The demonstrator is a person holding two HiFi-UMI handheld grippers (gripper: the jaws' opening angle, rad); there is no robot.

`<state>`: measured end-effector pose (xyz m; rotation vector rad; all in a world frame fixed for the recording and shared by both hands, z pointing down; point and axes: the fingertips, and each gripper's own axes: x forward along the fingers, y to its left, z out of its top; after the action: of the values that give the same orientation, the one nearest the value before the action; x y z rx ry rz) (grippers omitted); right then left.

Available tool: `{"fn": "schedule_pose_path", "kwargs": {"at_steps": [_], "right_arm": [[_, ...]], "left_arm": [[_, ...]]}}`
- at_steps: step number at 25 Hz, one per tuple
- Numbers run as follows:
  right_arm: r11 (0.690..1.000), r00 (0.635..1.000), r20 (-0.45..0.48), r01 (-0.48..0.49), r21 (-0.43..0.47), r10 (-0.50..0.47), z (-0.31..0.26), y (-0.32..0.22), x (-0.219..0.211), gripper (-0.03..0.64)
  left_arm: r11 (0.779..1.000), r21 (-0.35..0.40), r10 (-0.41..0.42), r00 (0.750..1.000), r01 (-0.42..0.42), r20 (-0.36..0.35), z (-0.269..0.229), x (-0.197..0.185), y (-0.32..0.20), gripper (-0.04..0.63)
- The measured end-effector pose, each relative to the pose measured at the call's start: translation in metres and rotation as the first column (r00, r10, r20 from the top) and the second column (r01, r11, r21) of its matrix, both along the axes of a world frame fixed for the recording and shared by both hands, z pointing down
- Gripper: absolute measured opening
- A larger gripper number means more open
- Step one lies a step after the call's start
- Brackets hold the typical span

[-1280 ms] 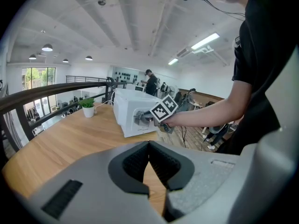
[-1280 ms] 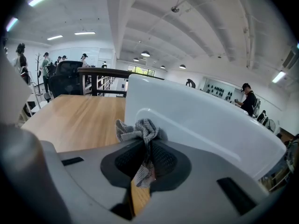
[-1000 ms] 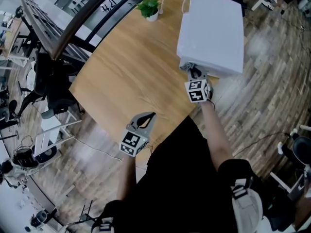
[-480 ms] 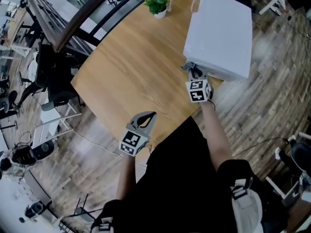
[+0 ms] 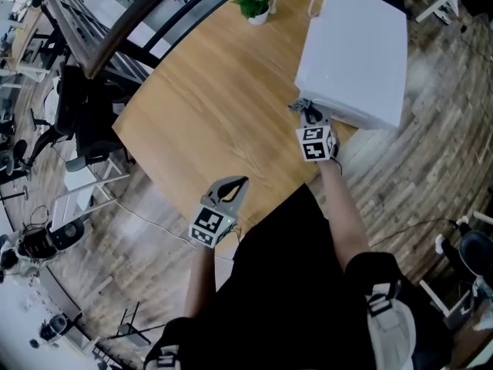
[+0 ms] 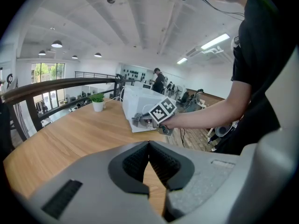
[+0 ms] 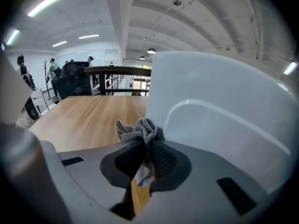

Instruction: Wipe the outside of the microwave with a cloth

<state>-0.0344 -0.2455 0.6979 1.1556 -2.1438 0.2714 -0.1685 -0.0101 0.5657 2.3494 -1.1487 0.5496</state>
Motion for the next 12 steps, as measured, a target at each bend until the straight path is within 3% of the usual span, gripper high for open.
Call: {"fn": "schedule_pose_path", "kwargs": {"at_steps": [12], "right_arm": [[0.998,1.000,-0.008,-0.007,-0.068,0.006,0.037,0.000,0.001,0.035]], "left_arm": [[0.999,-0.036,0.016,1.000,-0.015,0.012,0.003,0.001,-0.004,0.000]]}}
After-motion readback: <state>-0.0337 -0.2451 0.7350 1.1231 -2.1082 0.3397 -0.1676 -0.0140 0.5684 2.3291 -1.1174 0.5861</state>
